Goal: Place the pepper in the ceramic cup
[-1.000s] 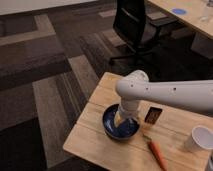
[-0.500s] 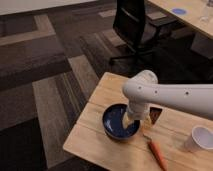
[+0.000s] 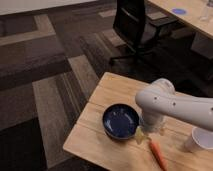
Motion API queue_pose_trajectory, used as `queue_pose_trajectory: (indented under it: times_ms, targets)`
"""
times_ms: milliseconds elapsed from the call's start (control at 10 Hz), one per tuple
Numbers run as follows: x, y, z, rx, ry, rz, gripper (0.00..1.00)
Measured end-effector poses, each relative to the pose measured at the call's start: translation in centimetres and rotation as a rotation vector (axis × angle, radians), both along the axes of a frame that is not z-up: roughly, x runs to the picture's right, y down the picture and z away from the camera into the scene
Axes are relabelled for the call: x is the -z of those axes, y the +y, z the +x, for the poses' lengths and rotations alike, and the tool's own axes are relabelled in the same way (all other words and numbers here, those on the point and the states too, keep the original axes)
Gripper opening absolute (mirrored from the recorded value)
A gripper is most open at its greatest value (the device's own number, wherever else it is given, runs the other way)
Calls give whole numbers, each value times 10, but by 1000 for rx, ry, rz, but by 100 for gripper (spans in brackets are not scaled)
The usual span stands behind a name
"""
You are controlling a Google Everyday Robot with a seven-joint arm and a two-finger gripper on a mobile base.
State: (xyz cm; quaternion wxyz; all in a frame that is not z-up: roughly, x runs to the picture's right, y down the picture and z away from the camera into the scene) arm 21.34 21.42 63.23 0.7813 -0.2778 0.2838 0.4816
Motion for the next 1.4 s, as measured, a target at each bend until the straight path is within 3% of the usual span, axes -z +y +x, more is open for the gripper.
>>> queue_pose_trajectory:
  times_ms: [400,600,1000,1400]
  targets:
    - [-1,-1,0,11,-8,6,65]
    - [-3,-5,2,28,-21,39,65]
    - [-27,13,-4,26,-126,19,65]
    - [-58,27,9,10,-172,-4,65]
